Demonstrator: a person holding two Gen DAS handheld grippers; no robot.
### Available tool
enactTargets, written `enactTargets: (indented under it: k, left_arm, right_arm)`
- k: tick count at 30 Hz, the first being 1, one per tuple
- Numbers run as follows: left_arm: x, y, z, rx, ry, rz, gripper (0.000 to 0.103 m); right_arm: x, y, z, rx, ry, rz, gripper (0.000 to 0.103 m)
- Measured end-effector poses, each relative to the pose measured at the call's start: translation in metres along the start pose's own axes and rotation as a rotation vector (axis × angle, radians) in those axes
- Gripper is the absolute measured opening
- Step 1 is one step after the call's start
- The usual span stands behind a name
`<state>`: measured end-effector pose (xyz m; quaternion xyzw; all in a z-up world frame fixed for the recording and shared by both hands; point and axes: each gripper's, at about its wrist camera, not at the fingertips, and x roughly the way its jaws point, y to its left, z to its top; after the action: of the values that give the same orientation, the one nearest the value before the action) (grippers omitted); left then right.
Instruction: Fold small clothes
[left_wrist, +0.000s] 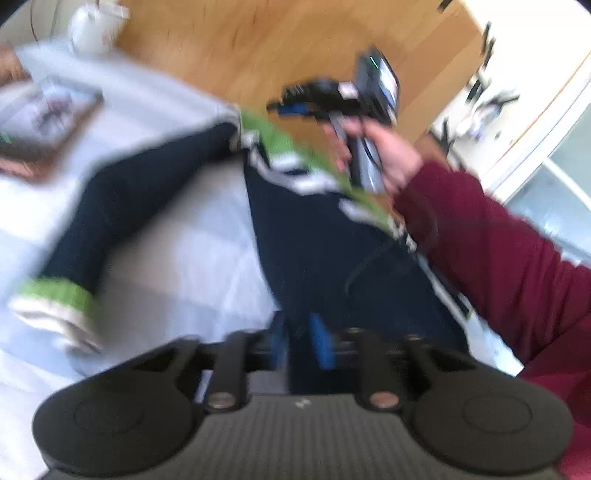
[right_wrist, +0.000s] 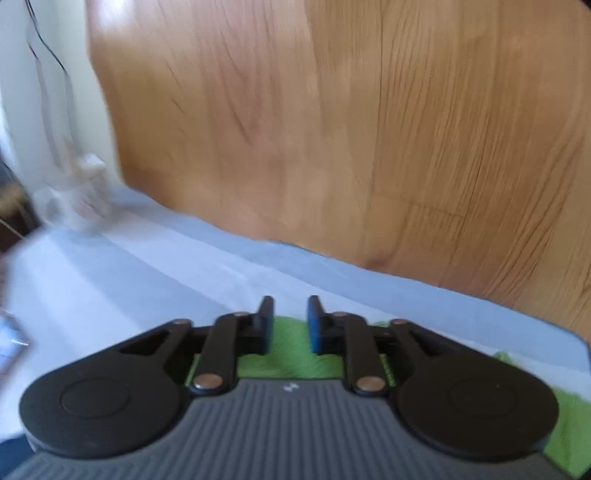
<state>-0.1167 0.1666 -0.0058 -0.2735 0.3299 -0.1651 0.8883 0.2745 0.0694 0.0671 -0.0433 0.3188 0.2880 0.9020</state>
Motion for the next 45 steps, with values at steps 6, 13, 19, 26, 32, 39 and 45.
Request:
enactTargets:
  k: [6,13,19,26,32,39,45]
  left_arm:
    - [-0.064,0.021,0.006,-0.02,-0.217,0.158,0.077]
    - [-0.065,0.053,0.006,-0.108,-0.193,0.222,0.073]
    - [-0.046,0.057,0.01,-0.113,-0.134,0.181,0.015]
    - [-0.116,0.038,0.042,-0.094,-0.419,0.066,0.014]
    - [-0.095,-0.007,0.07,0.043,-0.414,0.023,0.014]
    - [-0.071,-0.062,0.093,0.198,-0.419,0.007,0.035]
    - [-0.066,-0.082,0.091,0.276,-0.498,0.024,0.067]
  right_arm:
    - [-0.077,0.014,-0.029,-0.031,-0.034,0.189,0.041]
    - [-0.102,0.028,-0.087,-0.089,0.024,0.186,0.04]
    - [-0.091,0.051,-0.116,-0.054,0.099,0.234,0.043]
    - [-0.127,0.102,-0.107,-0.254,-0.03,0.336,0.055]
    - [-0.143,0.156,-0.116,-0.538,-0.278,0.237,0.081]
    - [-0.127,0.173,-0.059,-0.483,-0.356,0.305,0.011]
    - [-0.147,0.027,0.024,0.077,-0.455,0.193,0.01]
